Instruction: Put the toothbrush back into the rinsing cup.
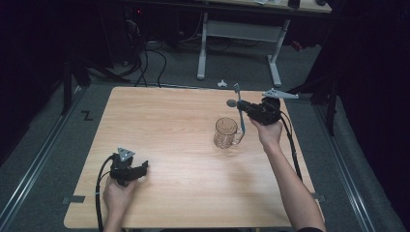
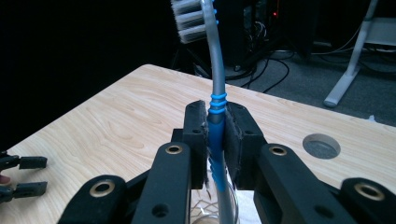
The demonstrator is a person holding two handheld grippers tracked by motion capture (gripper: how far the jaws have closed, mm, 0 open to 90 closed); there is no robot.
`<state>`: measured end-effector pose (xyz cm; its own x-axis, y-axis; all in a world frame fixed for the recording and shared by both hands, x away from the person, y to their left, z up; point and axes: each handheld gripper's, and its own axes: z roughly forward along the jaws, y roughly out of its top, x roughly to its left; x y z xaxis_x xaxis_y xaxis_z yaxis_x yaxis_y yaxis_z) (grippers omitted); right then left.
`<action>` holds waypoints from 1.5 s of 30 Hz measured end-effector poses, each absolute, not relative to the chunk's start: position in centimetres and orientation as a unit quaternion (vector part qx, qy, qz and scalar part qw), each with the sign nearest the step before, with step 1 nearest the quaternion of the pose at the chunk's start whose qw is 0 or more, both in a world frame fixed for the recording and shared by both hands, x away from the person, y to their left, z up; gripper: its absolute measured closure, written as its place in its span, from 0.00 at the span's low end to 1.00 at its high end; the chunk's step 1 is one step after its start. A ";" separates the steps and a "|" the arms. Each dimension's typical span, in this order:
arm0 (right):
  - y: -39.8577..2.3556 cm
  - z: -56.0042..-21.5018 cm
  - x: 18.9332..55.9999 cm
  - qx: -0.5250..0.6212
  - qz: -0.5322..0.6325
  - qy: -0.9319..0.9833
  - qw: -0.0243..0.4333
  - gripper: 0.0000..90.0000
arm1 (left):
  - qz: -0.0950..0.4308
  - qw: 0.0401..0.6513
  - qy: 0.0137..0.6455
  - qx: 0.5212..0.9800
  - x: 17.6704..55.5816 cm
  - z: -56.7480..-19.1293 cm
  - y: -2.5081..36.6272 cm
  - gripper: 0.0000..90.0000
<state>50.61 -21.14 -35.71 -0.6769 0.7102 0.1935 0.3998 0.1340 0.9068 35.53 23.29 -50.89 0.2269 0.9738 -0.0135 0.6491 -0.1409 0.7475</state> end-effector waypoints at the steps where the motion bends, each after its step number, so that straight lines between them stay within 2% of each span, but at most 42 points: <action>1: -21.0 -35.7 50.7 0.374 0.540 0.740 0.144 0.89 | 0.250 0.325 0.569 0.713 35.5 -50.9 23.3 0.31; 25: -20.3 -36.9 51.7 0.380 0.538 0.738 0.147 0.88 | 0.249 0.324 0.566 0.716 35.5 -50.9 23.2 0.31; 45: -21.8 -37.2 51.3 0.387 0.533 0.738 0.144 0.88 | 0.249 0.324 0.566 0.716 35.5 -50.9 23.2 0.31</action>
<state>51.29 -21.79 -37.24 -0.6585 0.7256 0.1999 0.4185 0.1322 0.8985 35.52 23.21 -50.89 0.2363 0.9716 -0.0098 0.6486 -0.1502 0.7462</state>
